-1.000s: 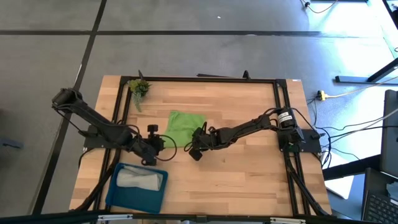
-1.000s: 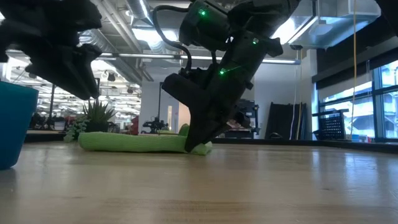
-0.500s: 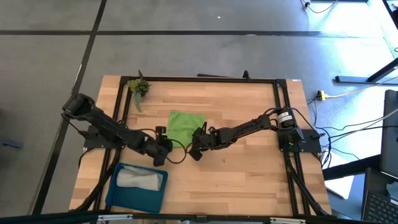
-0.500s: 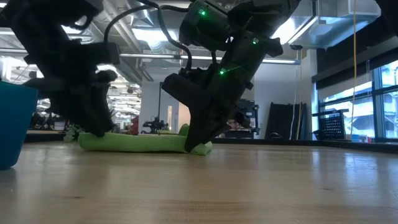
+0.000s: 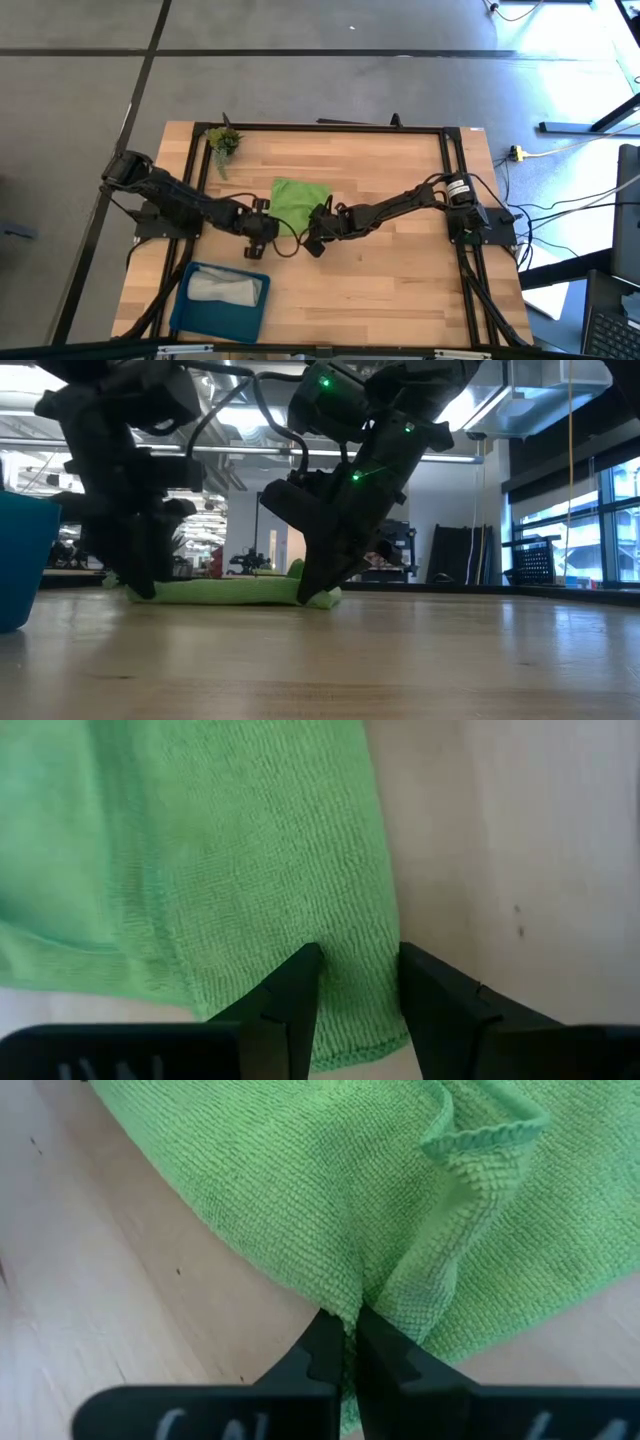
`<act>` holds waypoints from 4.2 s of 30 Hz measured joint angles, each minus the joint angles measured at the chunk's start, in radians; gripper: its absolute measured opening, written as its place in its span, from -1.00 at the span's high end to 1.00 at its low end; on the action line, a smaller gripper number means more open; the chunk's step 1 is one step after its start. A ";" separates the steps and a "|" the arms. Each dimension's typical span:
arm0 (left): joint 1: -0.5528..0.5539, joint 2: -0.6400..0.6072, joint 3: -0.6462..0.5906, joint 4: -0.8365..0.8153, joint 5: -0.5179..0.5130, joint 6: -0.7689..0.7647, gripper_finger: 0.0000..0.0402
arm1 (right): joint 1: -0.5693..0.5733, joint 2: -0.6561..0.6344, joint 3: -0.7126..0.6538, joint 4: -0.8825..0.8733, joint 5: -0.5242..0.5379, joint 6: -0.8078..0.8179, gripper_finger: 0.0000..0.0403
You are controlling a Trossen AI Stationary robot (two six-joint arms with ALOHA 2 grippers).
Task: Fold microfiber towels
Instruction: Fold the green microfiber cloth
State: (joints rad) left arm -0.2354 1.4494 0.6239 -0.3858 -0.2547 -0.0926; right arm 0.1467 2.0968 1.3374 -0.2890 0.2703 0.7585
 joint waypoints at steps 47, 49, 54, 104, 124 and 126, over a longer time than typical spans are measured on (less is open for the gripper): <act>0.277 0.045 0.226 -0.229 0.048 0.234 1.00 | 0.001 -0.002 0.001 -0.003 -0.029 -0.004 0.93; 0.300 0.046 0.226 -0.211 0.048 0.235 1.00 | 0.001 -0.002 0.001 -0.003 -0.029 -0.004 0.93; 0.326 0.046 0.226 -0.173 0.048 0.284 1.00 | 0.000 -0.002 0.001 -0.003 -0.035 -0.005 0.93; 0.405 0.288 0.231 0.094 0.126 0.414 1.00 | -0.010 -0.066 0.080 -0.089 -0.328 -0.027 0.93; 0.265 0.284 0.233 -0.004 0.099 0.393 1.00 | -0.011 -0.082 0.080 -0.113 -0.434 -0.028 0.93; 0.251 0.283 0.233 -0.017 0.095 0.378 1.00 | -0.013 -0.096 0.080 -0.124 -0.437 -0.035 0.93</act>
State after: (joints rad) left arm 0.0159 1.7323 0.8571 -0.4029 -0.1593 0.2853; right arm 0.1342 2.0004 1.4178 -0.4128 -0.1671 0.7240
